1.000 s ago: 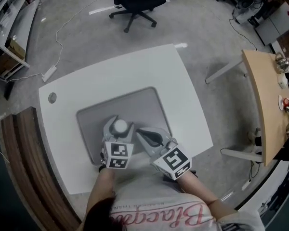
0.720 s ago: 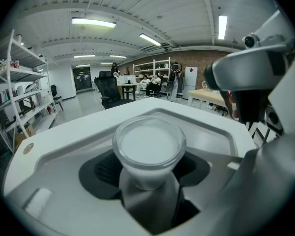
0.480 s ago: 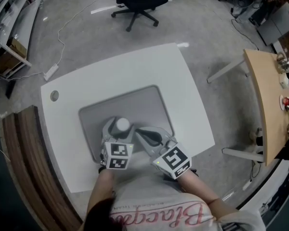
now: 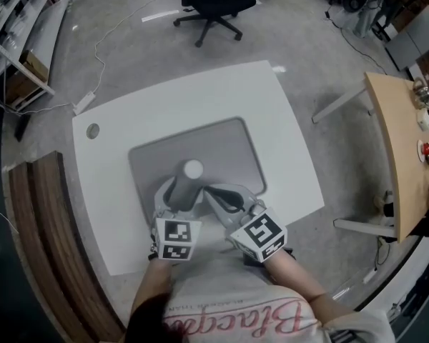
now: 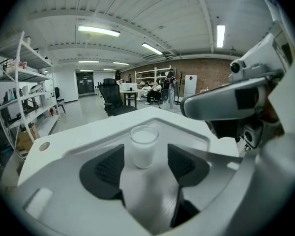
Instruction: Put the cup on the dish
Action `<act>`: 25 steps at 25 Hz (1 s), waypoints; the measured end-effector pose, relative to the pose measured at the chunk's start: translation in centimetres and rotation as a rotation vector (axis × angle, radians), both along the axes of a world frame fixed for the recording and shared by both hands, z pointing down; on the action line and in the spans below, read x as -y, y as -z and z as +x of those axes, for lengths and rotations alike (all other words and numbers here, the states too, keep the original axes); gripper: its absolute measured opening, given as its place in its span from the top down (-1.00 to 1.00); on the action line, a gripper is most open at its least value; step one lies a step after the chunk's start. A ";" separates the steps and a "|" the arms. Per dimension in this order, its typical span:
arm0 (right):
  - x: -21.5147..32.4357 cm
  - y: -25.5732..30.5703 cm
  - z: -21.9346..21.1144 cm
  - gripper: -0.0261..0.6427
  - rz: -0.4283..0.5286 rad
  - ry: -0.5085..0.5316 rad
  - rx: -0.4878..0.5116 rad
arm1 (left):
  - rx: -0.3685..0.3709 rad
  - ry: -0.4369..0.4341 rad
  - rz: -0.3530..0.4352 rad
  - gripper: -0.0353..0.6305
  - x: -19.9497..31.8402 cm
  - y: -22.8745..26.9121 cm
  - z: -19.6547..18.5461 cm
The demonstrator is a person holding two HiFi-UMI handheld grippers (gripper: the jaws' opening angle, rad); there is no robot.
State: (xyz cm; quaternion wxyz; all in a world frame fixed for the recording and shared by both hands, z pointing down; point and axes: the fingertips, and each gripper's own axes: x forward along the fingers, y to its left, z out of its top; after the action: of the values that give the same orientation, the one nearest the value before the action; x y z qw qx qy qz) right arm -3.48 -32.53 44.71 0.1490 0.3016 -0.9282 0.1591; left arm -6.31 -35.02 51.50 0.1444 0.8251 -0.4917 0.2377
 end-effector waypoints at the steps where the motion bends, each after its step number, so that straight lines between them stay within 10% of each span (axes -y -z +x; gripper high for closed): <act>1: -0.1 0.2 -0.2 0.92 0.010 -0.004 -0.004 | -0.004 -0.001 0.002 0.07 -0.3 0.2 -0.2; 12: -0.6 2.1 0.4 0.92 0.099 -0.073 -0.033 | -0.049 -0.045 0.101 0.19 -1.5 4.6 -0.5; 18: -0.9 2.6 1.1 0.92 0.131 -0.098 -0.049 | -0.073 -0.029 0.165 0.89 -2.2 7.5 -0.7; 25: -1.7 3.9 0.9 0.92 0.158 -0.098 -0.044 | -0.076 -0.050 0.187 0.89 -2.9 8.8 -0.7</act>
State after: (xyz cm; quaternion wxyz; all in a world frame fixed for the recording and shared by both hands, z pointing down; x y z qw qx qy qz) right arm -2.58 -30.87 40.78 0.1371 0.3608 -0.9185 0.0859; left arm -7.03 -32.16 42.68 0.0793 0.8555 -0.4851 0.1626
